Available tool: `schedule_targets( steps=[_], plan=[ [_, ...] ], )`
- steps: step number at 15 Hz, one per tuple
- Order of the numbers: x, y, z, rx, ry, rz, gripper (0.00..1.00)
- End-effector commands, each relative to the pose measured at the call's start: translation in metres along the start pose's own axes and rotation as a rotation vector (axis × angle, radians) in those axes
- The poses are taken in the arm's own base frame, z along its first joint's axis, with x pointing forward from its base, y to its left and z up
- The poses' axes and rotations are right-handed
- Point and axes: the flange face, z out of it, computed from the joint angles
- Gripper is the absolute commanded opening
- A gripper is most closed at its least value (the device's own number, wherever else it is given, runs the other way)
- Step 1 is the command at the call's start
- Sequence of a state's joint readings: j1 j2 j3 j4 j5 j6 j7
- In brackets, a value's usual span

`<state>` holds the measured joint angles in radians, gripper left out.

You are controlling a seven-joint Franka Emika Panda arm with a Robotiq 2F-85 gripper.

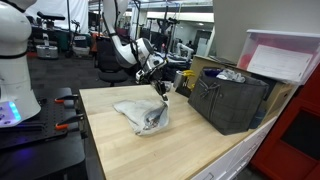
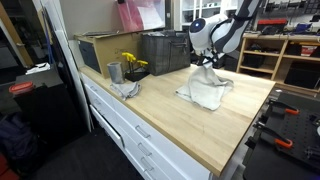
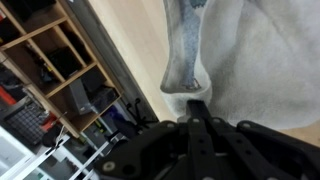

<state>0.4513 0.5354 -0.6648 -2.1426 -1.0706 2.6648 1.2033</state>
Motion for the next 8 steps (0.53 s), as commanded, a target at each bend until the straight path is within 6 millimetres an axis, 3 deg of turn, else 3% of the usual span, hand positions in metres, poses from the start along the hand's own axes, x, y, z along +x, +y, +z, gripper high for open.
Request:
schedule_targets(
  steps=[1, 5, 8],
  plan=[
    [0.01, -0.003, 0.011, -0.143, 0.136, 0.009, 0.27],
    [-0.002, -0.007, 0.007, -0.273, 0.251, 0.023, 0.54],
    [-0.023, -0.012, -0.013, -0.251, 0.11, 0.065, 0.78]
  ],
)
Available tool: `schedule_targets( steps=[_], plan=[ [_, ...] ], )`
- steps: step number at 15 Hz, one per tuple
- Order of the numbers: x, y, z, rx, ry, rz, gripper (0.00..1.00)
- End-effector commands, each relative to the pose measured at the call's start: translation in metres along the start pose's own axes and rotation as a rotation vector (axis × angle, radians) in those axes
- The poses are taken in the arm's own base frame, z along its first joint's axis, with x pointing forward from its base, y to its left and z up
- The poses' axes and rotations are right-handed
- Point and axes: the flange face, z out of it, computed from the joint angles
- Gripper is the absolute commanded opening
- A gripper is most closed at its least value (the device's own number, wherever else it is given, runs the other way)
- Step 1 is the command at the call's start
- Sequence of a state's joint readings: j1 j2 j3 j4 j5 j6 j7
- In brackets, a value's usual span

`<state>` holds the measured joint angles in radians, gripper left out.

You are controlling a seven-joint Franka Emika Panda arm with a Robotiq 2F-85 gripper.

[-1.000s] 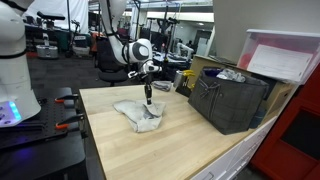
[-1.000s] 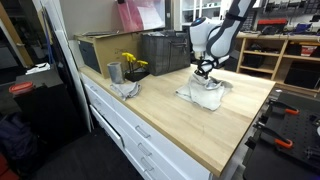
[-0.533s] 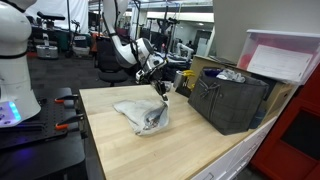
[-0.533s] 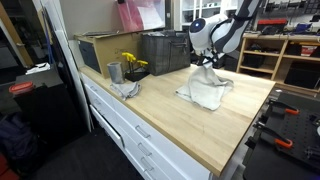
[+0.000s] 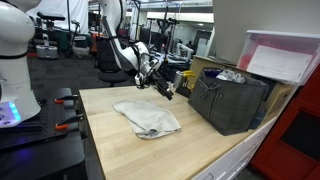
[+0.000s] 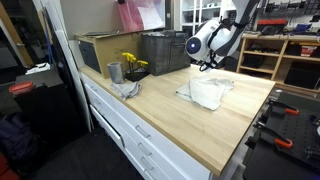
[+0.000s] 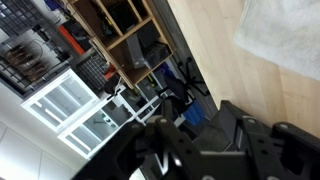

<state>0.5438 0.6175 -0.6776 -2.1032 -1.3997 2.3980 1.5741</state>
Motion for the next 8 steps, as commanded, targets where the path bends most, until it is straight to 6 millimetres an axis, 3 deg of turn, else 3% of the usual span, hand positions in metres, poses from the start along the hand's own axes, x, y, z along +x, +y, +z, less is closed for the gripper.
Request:
schedule_targets(
  steps=[1, 3, 8],
  plan=[
    [-0.012, 0.008, -0.029, 0.069, -0.135, 0.042, 0.85],
    [-0.019, 0.006, -0.037, 0.133, -0.21, 0.057, 0.99],
    [-0.022, 0.02, -0.029, 0.285, -0.435, 0.123, 1.0]
  ],
)
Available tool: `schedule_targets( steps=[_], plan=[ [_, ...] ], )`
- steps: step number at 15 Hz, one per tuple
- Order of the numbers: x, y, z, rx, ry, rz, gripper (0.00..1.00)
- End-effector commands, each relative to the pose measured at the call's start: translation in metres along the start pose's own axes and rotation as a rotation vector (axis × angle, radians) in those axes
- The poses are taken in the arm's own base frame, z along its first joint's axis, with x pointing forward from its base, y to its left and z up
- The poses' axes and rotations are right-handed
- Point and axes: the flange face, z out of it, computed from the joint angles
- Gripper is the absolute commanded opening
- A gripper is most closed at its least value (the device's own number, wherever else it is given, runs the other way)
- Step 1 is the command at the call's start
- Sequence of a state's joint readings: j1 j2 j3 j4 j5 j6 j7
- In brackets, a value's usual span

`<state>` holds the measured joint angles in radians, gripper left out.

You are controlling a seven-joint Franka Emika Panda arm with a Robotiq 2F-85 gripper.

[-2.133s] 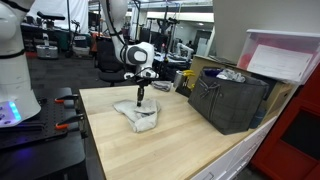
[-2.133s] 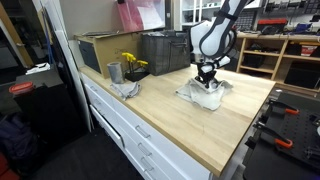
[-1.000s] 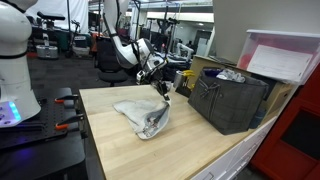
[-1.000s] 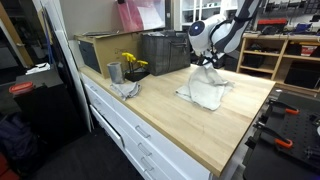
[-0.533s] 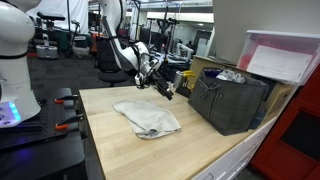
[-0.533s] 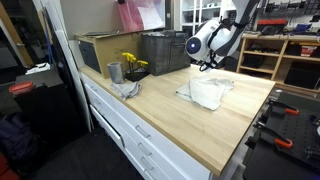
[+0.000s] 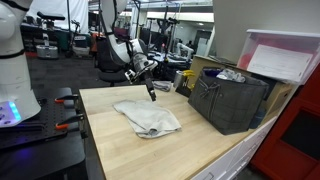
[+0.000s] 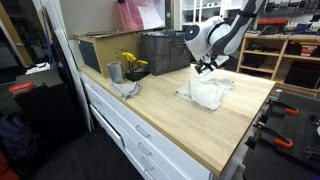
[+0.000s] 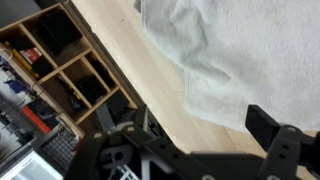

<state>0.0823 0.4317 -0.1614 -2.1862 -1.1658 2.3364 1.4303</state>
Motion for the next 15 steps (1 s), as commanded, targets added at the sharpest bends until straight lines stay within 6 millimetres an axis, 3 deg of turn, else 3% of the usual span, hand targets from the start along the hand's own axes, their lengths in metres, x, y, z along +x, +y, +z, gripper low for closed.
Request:
schedule_targets(
  steps=[1, 8, 14, 15],
  plan=[
    [0.004, 0.026, 0.003, 0.115, -0.152, 0.041, 1.0],
    [0.011, 0.032, 0.018, 0.368, -0.47, 0.121, 1.0],
    [0.006, 0.012, 0.001, 0.654, -0.704, 0.169, 1.0],
    [0.005, 0.007, -0.002, 0.704, -0.738, 0.181, 0.75]
  ],
)
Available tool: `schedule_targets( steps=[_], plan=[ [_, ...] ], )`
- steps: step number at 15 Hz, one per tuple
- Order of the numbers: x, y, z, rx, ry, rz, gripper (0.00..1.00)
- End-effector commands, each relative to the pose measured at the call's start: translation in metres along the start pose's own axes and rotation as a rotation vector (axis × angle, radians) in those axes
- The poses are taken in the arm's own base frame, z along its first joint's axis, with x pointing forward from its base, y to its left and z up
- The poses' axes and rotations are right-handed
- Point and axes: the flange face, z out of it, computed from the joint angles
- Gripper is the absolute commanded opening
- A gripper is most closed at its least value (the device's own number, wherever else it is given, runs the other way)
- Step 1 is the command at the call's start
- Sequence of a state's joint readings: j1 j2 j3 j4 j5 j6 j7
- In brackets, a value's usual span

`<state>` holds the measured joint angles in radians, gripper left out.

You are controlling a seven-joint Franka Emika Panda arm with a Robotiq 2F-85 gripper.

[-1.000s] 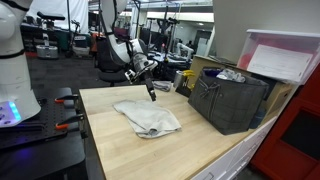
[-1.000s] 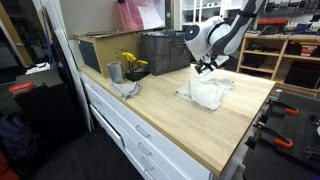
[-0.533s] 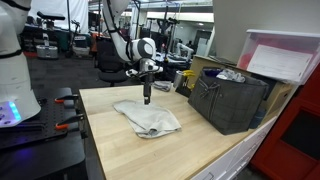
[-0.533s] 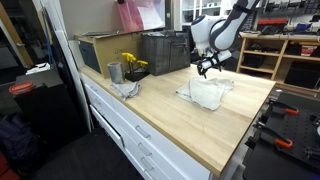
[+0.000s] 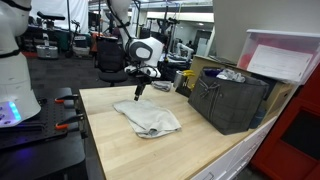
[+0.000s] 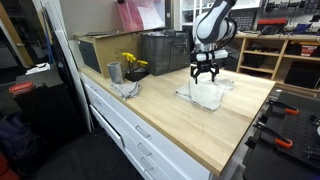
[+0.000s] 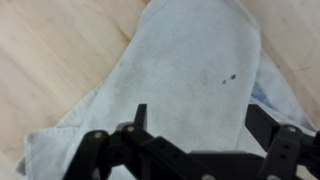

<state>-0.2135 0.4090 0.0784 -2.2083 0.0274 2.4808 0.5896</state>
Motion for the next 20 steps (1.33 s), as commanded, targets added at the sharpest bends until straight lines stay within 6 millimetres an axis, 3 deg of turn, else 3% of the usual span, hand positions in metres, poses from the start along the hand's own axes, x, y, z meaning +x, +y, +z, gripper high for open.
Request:
schedule_targets(
  steps=[1, 5, 6, 7, 8, 11, 14, 15, 16, 20],
  plan=[
    [-0.008, -0.009, 0.001, 0.169, -0.114, 0.008, 0.74],
    [-0.016, -0.016, 0.014, 0.264, -0.162, 0.027, 0.43],
    [-0.018, -0.017, 0.019, 0.258, -0.16, 0.018, 0.74],
    [-0.021, -0.018, 0.025, 0.24, -0.154, 0.009, 0.81],
    [-0.022, -0.017, 0.031, 0.213, -0.143, -0.002, 0.83],
    [-0.025, -0.021, 0.05, 0.162, -0.113, -0.002, 0.99],
    [-0.025, -0.025, 0.067, 0.141, -0.08, 0.026, 1.0],
    [-0.025, -0.025, 0.072, 0.135, -0.073, 0.044, 0.95],
    [-0.025, -0.025, 0.075, 0.128, -0.068, 0.063, 0.75],
    [-0.026, -0.021, 0.082, 0.093, -0.047, 0.102, 0.45]
  ],
)
